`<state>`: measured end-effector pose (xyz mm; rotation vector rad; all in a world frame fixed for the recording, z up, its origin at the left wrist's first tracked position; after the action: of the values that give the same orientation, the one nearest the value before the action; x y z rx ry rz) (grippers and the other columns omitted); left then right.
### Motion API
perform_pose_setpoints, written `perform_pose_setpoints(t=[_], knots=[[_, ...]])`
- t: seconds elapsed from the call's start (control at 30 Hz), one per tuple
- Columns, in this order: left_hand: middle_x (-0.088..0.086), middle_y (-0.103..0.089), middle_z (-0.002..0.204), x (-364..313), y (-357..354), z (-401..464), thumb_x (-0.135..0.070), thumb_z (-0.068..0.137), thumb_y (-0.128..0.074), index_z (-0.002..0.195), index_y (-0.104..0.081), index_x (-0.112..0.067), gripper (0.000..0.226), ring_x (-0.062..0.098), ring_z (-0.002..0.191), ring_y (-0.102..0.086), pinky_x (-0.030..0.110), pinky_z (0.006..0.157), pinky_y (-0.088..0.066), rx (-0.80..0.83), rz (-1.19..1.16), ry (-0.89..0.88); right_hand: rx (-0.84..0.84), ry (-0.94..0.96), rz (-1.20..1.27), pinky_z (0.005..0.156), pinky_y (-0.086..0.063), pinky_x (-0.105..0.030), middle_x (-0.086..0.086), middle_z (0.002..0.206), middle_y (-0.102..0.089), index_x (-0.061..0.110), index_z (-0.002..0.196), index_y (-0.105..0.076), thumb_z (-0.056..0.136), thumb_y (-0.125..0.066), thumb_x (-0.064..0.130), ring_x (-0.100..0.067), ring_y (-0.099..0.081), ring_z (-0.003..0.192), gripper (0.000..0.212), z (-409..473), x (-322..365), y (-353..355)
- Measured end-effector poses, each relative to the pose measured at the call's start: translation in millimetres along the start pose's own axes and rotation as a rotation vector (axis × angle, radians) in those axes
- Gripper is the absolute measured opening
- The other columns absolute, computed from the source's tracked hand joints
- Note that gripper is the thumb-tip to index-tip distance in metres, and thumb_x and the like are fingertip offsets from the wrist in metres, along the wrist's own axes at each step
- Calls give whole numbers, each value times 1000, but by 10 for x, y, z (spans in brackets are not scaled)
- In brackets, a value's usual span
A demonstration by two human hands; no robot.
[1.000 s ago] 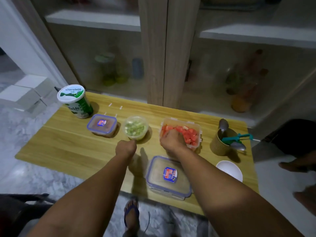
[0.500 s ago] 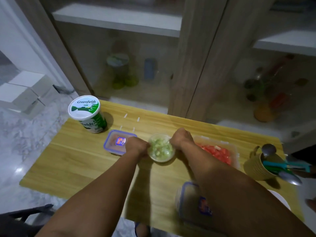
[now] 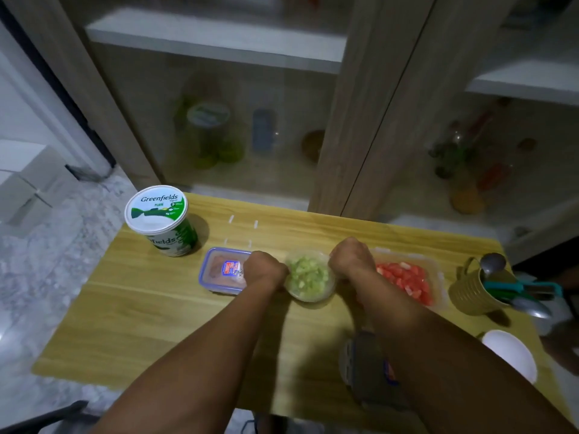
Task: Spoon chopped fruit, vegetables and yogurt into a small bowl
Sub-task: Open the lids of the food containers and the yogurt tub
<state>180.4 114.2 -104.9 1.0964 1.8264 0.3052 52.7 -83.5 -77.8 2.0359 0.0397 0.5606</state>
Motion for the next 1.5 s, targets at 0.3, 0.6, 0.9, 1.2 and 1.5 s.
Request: perform_pose_setpoints(t=[0.3,0.6,0.9,1.2,1.5], knots=[[16,-51,60,453,-250,-500,-6,79,-77,66,-53,-1,29,25,46,-52,33,46,-53,351,-96,161,346,33,31,54,-61,-39,-17,69,-71,-1,77,-73,66,-68,5,-31,-71,56,14,-574,-307,-209],[35,-68,100,1210,-480,-653,-16,64,-84,90,-65,12,43,45,87,-71,59,73,-59,233,-88,174,314,62,-104,60,-48,-27,-17,84,-72,1,79,-69,78,-62,13,-32,-68,78,14,-943,-865,-746],[32,-68,94,1214,16,-648,-21,63,-82,107,-63,12,58,43,88,-70,46,68,-54,160,-194,170,226,122,4,55,-37,-23,-13,93,-68,9,89,-70,77,-60,20,-26,-56,77,18,-1018,-383,-730],[22,-68,109,1097,1010,-55,-18,78,-66,106,-65,2,35,38,100,-65,36,76,-53,-126,-188,152,256,200,124,60,-42,-24,-15,84,-68,2,87,-71,87,-54,13,-28,-59,70,20,-873,704,-989],[28,-64,121,948,1087,856,-39,96,-47,117,-65,5,51,42,113,-60,47,98,-49,-31,-177,33,174,34,166,105,-36,-37,-24,140,-48,0,135,-49,104,-31,26,-41,-45,131,44,-532,1181,-1264]])
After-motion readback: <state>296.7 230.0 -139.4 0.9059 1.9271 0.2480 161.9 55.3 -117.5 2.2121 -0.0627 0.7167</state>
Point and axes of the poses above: each hand's wrist, its own z-axis towards the middle knuckle, its own y-axis out of the back of the hand, x = y × z, the point moved 10 cm from there along z, towards the middle knuckle
